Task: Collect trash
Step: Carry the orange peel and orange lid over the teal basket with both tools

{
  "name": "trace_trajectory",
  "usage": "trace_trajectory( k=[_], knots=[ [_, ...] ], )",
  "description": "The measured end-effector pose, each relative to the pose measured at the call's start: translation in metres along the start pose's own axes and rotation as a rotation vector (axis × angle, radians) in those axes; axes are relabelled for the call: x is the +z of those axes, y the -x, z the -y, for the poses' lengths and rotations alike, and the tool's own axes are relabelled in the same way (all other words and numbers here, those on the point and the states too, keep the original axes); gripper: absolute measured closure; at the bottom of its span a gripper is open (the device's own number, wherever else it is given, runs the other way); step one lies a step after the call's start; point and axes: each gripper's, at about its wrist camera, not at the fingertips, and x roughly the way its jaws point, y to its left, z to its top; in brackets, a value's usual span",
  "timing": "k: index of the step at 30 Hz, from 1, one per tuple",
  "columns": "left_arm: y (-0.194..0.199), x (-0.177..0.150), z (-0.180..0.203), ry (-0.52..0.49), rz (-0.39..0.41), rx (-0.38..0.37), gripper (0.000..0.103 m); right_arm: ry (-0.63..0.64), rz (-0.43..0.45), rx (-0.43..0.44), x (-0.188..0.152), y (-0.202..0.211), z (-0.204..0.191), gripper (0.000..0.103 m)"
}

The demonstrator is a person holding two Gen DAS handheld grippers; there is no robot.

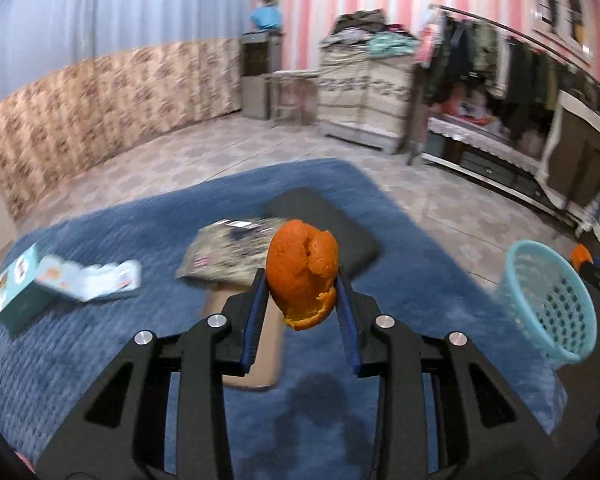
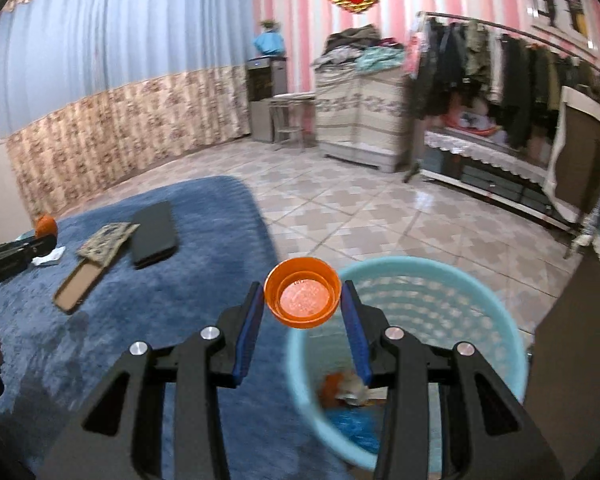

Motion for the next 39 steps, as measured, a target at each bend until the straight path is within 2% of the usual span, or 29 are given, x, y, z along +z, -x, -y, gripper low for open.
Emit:
trace_trajectory(
  k=[4,9,20,34,39],
  knots=[
    [0.0,0.004,0.046,-0.048,0.006,-0.07,0.071,-0.028,0.023,-0.055,-0.002,0.011,0.031,0.063],
    [-0.001,0.002,0.096,-0.116,0.015,-0.121,0.071,-0.043,0.043,-0.109,-0.007,0.02,0.062,0.063],
    [-0.008,-0.011,0.179,-0.22,0.018,-0.273,0.071,-0.071,0.034,-0.164,-0.021,0.017,0.094,0.063],
    [-0.03,-0.032,0.257,-0.334,-0.014,-0.422,0.07,-0.106,0.021,-0.206,-0.033,0.02,0.119,0.063],
    [-0.038,-0.034,0.272,-0.359,-0.017,-0.437,0.066,-0.125,0.012,-0.219,-0.037,0.019,0.129,0.063]
  ],
)
